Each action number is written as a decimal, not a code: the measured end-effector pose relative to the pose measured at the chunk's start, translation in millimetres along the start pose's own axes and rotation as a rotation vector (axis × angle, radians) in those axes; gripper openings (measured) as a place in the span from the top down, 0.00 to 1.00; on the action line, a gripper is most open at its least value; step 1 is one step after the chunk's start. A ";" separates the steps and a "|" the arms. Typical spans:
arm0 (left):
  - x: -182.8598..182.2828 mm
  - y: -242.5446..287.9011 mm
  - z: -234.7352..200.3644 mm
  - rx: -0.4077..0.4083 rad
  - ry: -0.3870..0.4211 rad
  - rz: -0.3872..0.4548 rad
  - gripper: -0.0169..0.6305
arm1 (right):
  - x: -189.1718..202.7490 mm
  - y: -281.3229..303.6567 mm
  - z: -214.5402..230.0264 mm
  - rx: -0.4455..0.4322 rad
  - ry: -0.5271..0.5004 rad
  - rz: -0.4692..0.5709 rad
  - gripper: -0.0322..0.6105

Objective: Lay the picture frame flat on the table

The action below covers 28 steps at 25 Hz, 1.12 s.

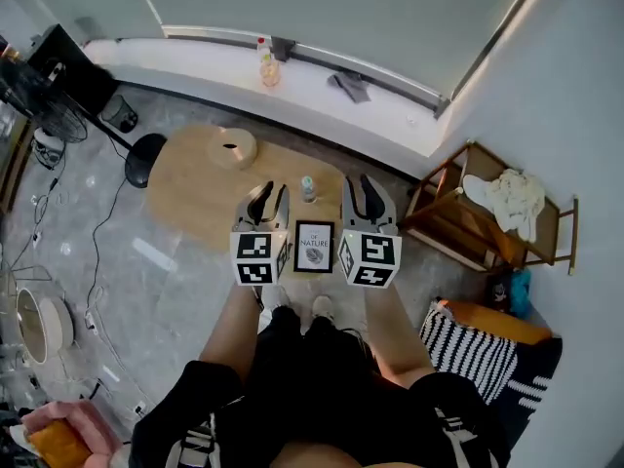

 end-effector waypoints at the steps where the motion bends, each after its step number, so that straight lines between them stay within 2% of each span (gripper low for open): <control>1: -21.3 -10.7 -0.3 -0.001 -0.002 0.031 0.80 | -21.9 -5.7 -4.2 -0.008 0.002 0.032 0.75; 5: -89.7 -52.2 -10.2 -0.036 0.042 0.137 0.80 | -89.2 -24.5 -18.9 -0.021 0.005 0.137 0.78; 8: -124.1 -82.7 -25.2 -0.081 0.073 0.210 0.89 | -125.6 -36.8 -31.1 -0.021 0.015 0.207 0.86; 10: -137.2 -100.0 -34.4 -0.102 0.082 0.240 0.90 | -141.2 -44.1 -39.6 -0.014 0.004 0.244 0.92; 13: -147.9 -118.0 -44.3 -0.118 0.093 0.264 0.91 | -152.0 -49.8 -53.3 -0.029 -0.011 0.268 0.93; 17: -154.1 -130.5 -57.0 -0.135 0.099 0.276 0.91 | -150.2 -46.0 -72.8 -0.064 -0.040 0.223 0.93; 28: -144.2 -149.1 -69.2 -0.138 0.070 0.267 0.91 | -149.4 -55.7 -91.6 -0.078 -0.034 0.237 0.93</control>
Point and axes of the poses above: the fingertips, and each gripper's own axes: y forward along the fingers, z to its right, x out of its underside, the point moved 2 cm from there along -y, backward along the fingers, and after that the axes turned 1 degree about -x, right-handed, at the moved point
